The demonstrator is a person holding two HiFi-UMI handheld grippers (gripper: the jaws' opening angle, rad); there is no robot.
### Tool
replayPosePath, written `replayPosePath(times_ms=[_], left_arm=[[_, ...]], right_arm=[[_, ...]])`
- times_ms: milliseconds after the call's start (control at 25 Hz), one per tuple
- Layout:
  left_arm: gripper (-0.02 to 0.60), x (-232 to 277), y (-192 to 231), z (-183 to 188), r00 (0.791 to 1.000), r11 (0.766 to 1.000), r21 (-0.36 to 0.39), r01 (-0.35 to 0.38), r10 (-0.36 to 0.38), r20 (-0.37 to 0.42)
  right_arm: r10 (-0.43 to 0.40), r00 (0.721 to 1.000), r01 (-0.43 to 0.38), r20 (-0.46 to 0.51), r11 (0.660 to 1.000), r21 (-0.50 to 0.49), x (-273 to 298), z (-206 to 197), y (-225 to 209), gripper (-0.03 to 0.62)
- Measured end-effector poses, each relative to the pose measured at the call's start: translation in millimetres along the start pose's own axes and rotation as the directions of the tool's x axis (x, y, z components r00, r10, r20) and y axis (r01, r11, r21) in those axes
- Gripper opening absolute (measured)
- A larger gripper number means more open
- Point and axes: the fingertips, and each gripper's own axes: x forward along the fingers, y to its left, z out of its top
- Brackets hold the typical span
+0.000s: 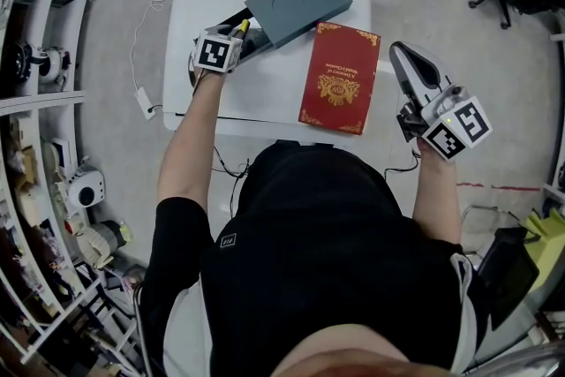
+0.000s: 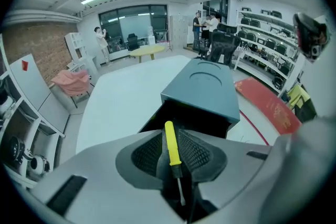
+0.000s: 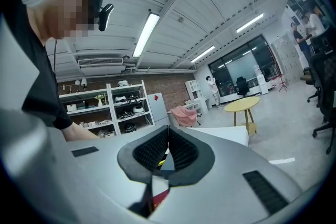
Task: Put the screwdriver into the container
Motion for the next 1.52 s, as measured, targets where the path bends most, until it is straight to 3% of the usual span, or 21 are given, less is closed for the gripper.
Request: replayPosePath(times_ms=[160,320,560,760,1040,1240,1520], left_arm=[[0.109,-35.6,-1.4,12.3,0.993,0.998,-0.061,-0.028,0.035,0.114],[0.107,-90.7,-4.1,18.8,0.969,0.989,-0.119,-0.083,0.108,0.223],[0.089,-179.9,-25.5,19.7,0.903,0.973,-0.177,-0.147,0.205,0.378],[0.077,-233.4,-45.3,11.4,0.846,0.964,-0.214,-0.157,0.243,0.475],[0.058,-302.2,-55.6,-6.1,0.754,0.952,-0.264,-0.155,0.287,0.591],[0.057,-352.1,-59.7,-39.8,0.697,0.943,-0.298,-0.149,0.314,0.645],[0.049,-410.0,-74.9,-95.1,0.647,0.940,-0.315,-0.130,0.321,0.691]], right_arm=[[0.044,0.999,-0.044,-0.001,0.999,-0.002,-4.3,-0.5,-0.3,0.028],[0.111,0.994,-0.111,-0.008,0.994,0.005,-2.8,-1.5,5.4,0.028],[0.238,0.971,-0.238,-0.029,0.971,0.002,11.0,-8.0,27.7,0.028],[0.292,0.956,-0.293,-0.021,0.956,-0.014,18.8,-4.8,53.2,0.028],[0.279,0.960,-0.279,-0.007,0.958,-0.061,22.9,2.5,86.4,0.028],[0.257,0.966,-0.255,0.012,0.963,-0.089,26.7,5.5,128.7,0.028],[0.246,0.969,-0.243,0.000,0.959,-0.144,15.4,1.1,196.9,0.028]])
